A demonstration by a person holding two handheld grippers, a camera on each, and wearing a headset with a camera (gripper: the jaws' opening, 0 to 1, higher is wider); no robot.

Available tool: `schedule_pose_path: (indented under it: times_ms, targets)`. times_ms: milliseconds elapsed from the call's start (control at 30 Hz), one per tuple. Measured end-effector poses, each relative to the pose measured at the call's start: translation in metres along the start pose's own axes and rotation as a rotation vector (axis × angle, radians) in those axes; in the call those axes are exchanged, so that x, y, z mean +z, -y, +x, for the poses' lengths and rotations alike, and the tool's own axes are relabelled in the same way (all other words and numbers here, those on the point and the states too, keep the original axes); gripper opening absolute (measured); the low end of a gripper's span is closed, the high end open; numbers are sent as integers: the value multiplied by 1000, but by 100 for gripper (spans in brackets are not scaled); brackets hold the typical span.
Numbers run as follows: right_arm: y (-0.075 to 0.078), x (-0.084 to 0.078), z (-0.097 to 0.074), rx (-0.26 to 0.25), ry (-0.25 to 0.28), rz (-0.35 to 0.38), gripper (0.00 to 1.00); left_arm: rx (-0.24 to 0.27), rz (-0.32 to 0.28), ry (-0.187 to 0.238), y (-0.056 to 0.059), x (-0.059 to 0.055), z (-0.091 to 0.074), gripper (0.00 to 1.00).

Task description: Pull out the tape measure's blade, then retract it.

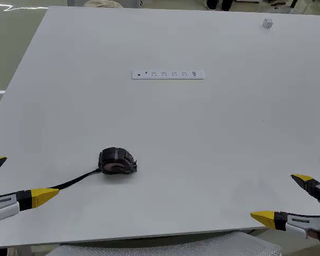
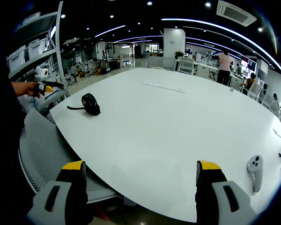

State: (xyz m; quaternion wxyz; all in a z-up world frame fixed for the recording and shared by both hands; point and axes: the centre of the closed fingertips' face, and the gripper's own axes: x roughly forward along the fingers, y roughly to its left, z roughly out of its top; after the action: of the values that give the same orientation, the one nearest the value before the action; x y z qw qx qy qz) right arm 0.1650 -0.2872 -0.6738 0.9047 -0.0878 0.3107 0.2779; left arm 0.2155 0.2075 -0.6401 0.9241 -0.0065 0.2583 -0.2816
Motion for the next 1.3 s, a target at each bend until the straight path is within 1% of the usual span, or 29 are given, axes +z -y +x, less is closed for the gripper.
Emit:
schedule_pose_path:
  times_ms: [133,333,500,733,867,1000,1100,1167,1200,1300]
  targets:
    - [1,1,0,-2,3,-2,100,-1,-4,-7,-1,-1,0,100]
    - [0,2,-1,-2,8,1,100,-4,-3,-2,0,1,0,100]
    - [1,1,0,1,3,-3,100,-9,-1,-4,2,0,0,100]
    - [2,3,0,0,5,-5,100,-6,-4,-1,1,-1,-2,100]
    - [1,3,0,3,6,-11,100,-12,1,-7,3,-3,0,100]
    - [1,4,1,4,4,-22,100,-23,11,-6,7,-1,3,100]
    - [2,6,3,11,2,-36,100,-39,22,-26,8,-2,7,100]
    - [2,8,5,20,1,-42,99,-47,41,-36,8,-2,9,100]
    - [1,9,7,26,-4,-47,99,-53,53,-48,8,-2,10,100]
    - [0,11,12,35,-21,-66,97,-61,82,-72,5,-2,13,100]
